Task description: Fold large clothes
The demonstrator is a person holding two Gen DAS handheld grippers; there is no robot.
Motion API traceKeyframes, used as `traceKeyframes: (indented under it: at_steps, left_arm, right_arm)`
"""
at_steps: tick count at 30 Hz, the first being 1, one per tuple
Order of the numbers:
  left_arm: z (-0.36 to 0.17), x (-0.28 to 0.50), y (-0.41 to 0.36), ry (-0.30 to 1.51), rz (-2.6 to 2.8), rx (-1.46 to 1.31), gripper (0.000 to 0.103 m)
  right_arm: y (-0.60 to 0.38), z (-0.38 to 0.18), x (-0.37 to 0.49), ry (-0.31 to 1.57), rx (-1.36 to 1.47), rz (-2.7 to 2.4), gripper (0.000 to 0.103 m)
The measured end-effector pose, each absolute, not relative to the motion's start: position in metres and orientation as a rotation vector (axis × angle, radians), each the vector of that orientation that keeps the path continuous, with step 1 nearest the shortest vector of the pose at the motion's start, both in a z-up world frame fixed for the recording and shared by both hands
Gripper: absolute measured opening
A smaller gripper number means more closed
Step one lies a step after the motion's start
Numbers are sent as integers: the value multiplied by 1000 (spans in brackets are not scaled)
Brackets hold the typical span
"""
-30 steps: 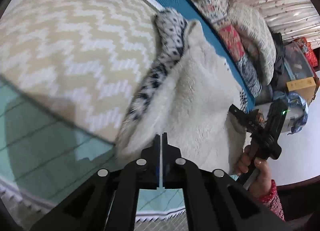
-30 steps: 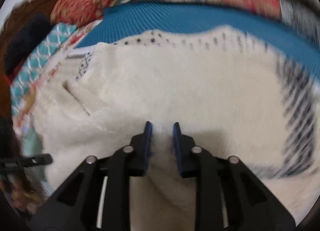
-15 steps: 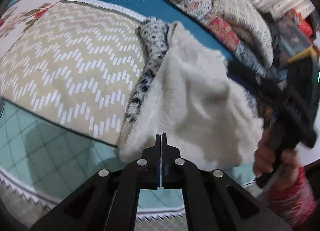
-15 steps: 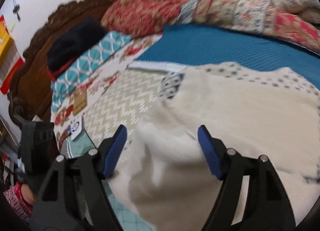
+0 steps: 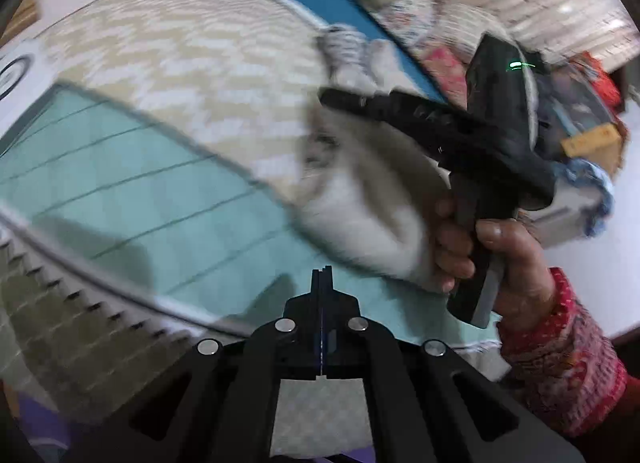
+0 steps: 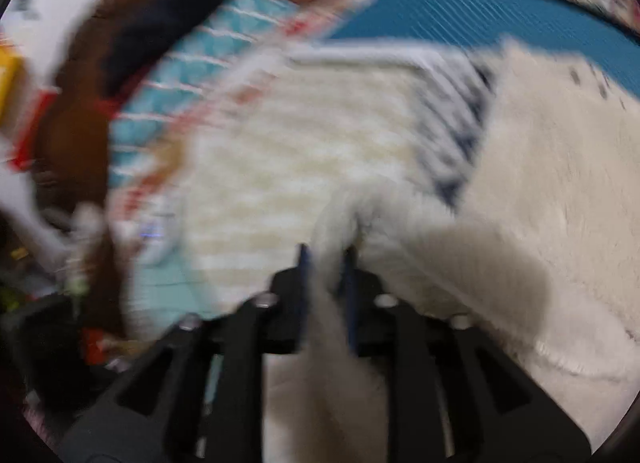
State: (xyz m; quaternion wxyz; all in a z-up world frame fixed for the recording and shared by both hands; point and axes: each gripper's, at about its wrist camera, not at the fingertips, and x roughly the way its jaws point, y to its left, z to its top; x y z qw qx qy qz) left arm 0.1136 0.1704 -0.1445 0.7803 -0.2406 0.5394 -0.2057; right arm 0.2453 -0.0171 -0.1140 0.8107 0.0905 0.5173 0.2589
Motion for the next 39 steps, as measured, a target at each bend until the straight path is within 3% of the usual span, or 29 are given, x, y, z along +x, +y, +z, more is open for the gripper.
traceKeyframes:
  at_steps: [2, 6, 7, 13, 18, 22, 27, 31, 39]
  left_arm:
    - [-146, 111, 177, 1175, -415, -557, 103]
    - [-136, 111, 177, 1177, -416, -544, 103]
    - [-133, 113, 175, 1175, -421, -547, 103]
    - [-137, 134, 152, 1218, -461, -645, 103]
    - [-160, 155, 127, 1282, -475, -789, 103]
    - [-178, 160, 122, 1290, -500, -1022, 103]
    - [-189, 171, 108, 1255, -522, -1140, 103]
    - [-174, 173, 110, 1144, -515, -1138, 103]
    - [-95, 145, 150, 976, -582, -1097, 103]
  right_arm:
    - [-26, -114, 242, 1064, 263, 553, 24]
    - [-67, -71, 203, 900, 372, 588, 76]
    - [-83, -58, 187, 845, 385, 574, 81]
    - [-219, -42, 71, 745, 493, 376, 88]
    - [-351, -77, -30, 776, 762, 50, 88]
    - [-392, -107, -71, 795, 944, -15, 88]
    - [-394, -135, -48, 816, 1005, -13, 79]
    - [-379, -146, -4, 867, 1074, 75, 25]
    - [-378, -97, -37, 758, 1076, 161, 17]
